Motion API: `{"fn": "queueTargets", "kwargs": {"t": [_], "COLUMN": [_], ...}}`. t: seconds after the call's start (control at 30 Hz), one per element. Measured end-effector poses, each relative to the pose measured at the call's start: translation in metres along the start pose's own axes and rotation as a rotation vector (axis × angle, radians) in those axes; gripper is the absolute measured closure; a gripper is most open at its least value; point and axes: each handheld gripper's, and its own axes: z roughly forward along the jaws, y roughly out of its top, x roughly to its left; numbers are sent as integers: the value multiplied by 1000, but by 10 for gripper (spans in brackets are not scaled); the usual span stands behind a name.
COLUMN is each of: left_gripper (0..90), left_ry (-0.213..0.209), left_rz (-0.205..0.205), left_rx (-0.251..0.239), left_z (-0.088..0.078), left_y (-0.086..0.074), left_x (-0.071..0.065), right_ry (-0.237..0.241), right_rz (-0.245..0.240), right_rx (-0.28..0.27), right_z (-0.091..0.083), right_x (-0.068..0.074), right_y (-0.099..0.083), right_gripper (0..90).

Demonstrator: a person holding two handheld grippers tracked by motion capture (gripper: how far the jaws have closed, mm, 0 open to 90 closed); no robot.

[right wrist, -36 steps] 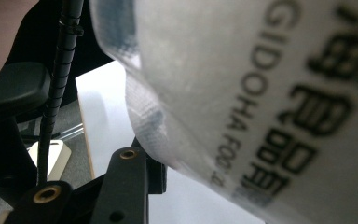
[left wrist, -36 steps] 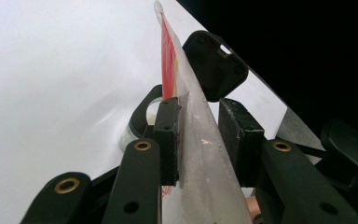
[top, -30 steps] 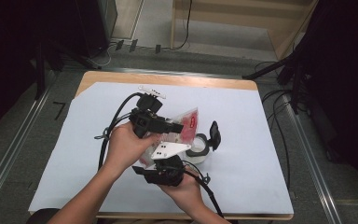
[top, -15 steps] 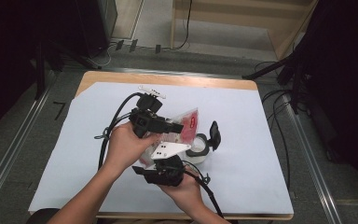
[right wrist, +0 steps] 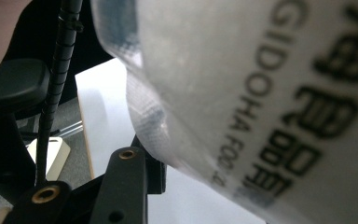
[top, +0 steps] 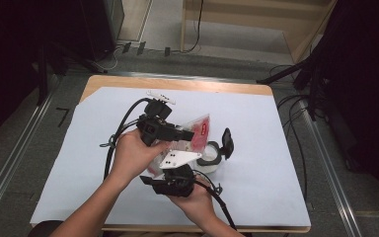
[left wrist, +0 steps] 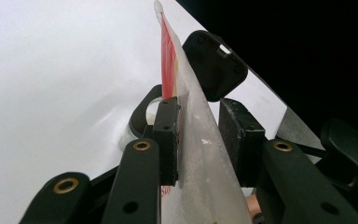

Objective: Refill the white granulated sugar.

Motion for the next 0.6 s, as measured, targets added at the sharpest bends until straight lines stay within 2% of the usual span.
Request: {"fn": "queueTargets", "kwargs": {"t": [0.6], "left_gripper": [691], "left_ry": [-4], "left_rz": [-8], "left_rx": [3], "left_z": [1], "left_y": [0], "left_x": [1], "right_ry": [-5], "right_rz": [11], "right_rx": [3], "right_z": [0], "right_x": [0], "right_y": [0], "right_gripper": [640]}}
